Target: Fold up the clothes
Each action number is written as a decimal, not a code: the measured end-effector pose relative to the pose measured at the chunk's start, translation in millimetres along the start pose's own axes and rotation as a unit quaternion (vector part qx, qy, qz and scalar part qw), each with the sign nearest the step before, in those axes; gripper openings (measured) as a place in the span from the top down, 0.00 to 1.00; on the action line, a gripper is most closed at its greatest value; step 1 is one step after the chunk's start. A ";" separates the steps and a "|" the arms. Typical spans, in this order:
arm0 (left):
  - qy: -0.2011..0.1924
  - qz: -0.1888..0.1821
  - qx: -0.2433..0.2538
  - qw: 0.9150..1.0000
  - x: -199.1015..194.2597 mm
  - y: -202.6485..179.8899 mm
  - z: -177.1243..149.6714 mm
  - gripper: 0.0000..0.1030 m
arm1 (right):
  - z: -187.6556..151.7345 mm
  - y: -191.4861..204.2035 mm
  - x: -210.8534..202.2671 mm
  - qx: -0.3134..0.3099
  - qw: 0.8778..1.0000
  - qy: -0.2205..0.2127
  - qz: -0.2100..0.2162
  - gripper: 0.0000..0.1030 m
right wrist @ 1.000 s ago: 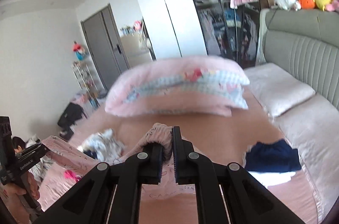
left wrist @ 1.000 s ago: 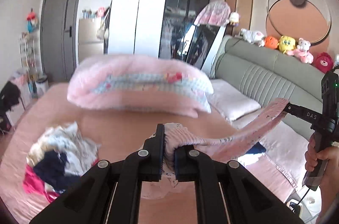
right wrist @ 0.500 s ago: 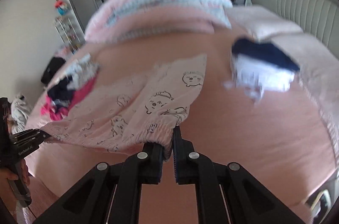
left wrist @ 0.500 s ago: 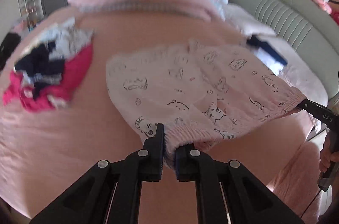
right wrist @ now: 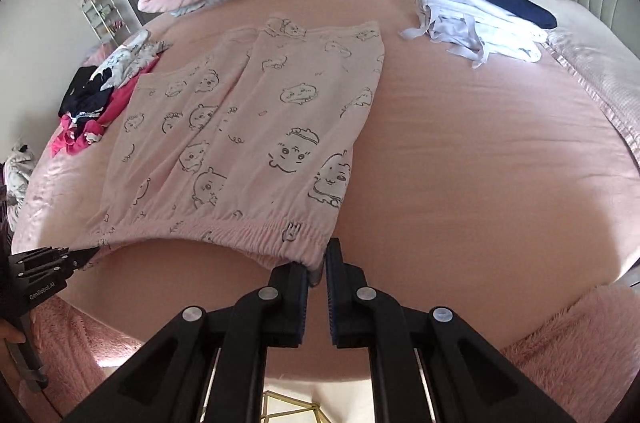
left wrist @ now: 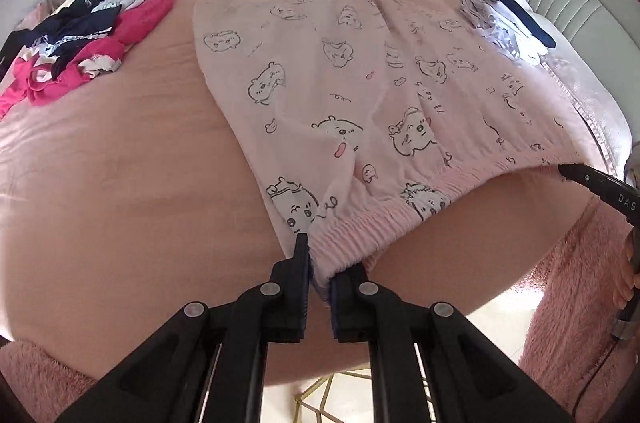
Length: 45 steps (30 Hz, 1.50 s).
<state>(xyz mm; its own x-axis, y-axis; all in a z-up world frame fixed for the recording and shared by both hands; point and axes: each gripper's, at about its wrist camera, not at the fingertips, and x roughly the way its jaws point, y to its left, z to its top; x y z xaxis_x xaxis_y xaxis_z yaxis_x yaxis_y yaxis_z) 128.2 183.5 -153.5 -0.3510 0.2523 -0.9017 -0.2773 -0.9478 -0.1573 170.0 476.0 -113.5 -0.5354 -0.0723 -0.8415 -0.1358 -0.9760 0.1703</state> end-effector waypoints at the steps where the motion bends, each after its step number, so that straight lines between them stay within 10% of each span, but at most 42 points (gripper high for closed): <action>1: 0.002 0.000 0.001 1.000 -1.8 -0.6 -4.1 0.92 | -3.2 1.1 -0.6 -0.001 1.000 0.001 -0.002 0.94; 16: -0.014 0.024 0.061 0.998 -20.4 -17.8 -11.0 0.87 | -14.3 -3.4 15.9 0.002 0.999 0.038 -0.007 0.93; 21: -0.023 0.009 0.108 0.994 -24.5 -32.5 -2.9 0.40 | -1.8 7.0 7.5 -0.031 0.999 0.023 -0.018 0.93; 33: -0.044 0.013 0.248 0.968 7.1 -93.9 11.1 0.40 | 32.5 16.9 -7.4 -0.009 0.999 -0.013 0.035 0.93; 37: -0.026 0.010 0.230 0.973 20.2 -100.1 21.6 0.80 | 33.9 14.6 -10.0 -0.004 0.999 -0.015 0.031 0.93; 41: -0.034 -0.016 0.188 0.981 11.6 -92.9 30.4 0.80 | 26.0 14.1 -2.6 -0.028 1.000 0.003 0.005 0.93; 45: -0.033 0.034 0.177 0.983 13.5 -78.8 29.7 0.80 | 15.8 11.6 20.8 -0.045 0.998 0.050 -0.007 0.89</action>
<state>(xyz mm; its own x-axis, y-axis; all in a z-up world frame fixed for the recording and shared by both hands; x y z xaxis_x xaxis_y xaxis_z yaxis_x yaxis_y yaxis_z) 118.8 267.4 -141.3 -0.4338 0.2136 -0.8753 -0.5410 -0.8386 0.0634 144.1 466.5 -120.9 -0.4476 -0.0749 -0.8911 -0.0653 -0.9911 0.1161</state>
